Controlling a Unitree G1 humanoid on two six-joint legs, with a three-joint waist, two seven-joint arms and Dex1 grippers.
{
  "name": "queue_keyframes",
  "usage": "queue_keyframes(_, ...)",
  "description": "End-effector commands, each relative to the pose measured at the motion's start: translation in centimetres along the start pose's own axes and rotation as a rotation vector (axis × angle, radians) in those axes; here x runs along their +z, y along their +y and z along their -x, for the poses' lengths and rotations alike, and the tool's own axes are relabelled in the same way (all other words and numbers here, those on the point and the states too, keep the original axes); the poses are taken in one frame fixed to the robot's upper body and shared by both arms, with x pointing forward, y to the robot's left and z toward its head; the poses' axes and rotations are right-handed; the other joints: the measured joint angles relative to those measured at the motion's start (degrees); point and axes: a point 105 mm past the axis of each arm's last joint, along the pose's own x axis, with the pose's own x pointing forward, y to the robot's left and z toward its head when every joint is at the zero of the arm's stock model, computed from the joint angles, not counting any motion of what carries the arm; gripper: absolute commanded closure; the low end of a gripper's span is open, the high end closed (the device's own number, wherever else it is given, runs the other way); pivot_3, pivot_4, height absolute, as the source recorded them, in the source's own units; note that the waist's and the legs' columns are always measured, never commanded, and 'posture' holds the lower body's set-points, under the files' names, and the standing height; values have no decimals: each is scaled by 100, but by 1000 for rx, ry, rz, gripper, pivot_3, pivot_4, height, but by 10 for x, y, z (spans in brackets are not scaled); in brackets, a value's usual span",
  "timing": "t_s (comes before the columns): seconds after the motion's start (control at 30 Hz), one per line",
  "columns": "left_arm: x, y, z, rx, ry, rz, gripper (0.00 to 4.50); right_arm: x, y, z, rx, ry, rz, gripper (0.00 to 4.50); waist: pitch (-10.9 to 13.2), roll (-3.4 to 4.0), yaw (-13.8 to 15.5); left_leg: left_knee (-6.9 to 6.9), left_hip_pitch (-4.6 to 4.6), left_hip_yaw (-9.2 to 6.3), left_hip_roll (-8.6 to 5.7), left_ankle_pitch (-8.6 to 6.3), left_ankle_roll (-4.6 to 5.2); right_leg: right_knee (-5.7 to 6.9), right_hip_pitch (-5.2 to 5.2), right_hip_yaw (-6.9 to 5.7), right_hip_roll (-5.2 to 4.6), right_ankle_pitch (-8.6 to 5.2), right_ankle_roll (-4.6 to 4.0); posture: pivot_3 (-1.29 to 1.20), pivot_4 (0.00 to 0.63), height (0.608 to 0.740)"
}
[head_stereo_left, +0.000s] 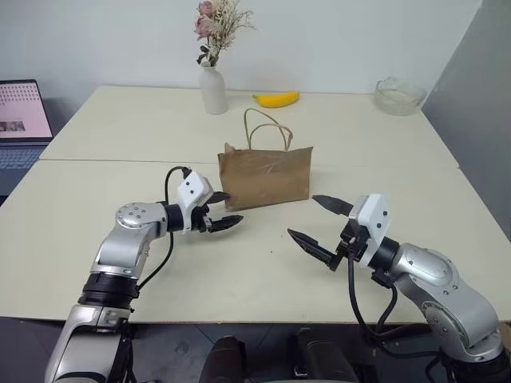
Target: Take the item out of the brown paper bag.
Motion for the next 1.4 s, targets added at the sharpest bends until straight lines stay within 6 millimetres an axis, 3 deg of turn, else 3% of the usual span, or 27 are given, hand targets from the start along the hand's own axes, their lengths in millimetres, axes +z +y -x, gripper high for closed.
queue_keyframes(0.03,8,14,-2,59,-24,-66,791,8,1,-1,10,-23,28,0,0,0,-2,0,1,1,0,0,0,0,1,1,0,0,0,0,150,740)
queue_keyframes(0.27,5,21,-5,82,-23,-98,791,8,2,-2,15,-22,30,0,0,0,-10,-1,-1,2,-1,0,0,-2,0,1,-1,0,0,0,150,740)
queue_keyframes(0.47,11,11,2,46,-54,-80,791,8,2,-2,17,-20,34,0,0,0,-12,-2,-2,1,0,0,0,-2,0,0,-1,0,0,0,150,740)
queue_keyframes(0.63,29,-2,27,26,-97,-60,791,5,-3,-2,6,0,29,0,1,0,-42,-7,-1,2,6,0,-1,-4,-3,1,-3,-1,0,0,150,740)
queue_keyframes(0.77,50,-24,56,24,-151,3,791,-1,-9,-3,4,28,20,0,1,-1,-49,-25,4,1,8,0,-1,-6,-6,0,-3,-5,-7,0,150,740)
queue_keyframes(0.87,54,-40,75,50,-137,37,791,-18,-16,-9,-11,109,5,0,1,-1,-45,-53,13,5,7,1,-2,-24,-4,3,-6,-6,-9,0,150,740)
queue_keyframes(0.97,54,-46,84,81,-121,49,791,-37,-21,-18,-8,194,-8,0,1,-1,-37,-59,17,3,7,1,-2,-28,-5,1,-5,-9,-13,0,150,740)
queue_keyframes(1.3,57,-65,103,105,-89,63,791,-54,-31,-72,44,267,-195,0,3,0,-36,-66,14,2,5,1,-2,-34,-7,1,-3,-11,-16,0,150,740)
queue_keyframes(1.4,56,-70,108,102,-72,62,791,-66,-38,-86,16,309,-175,0,5,4,-41,-68,14,3,6,1,-2,-34,-9,1,-4,-12,-19,0,150,740)
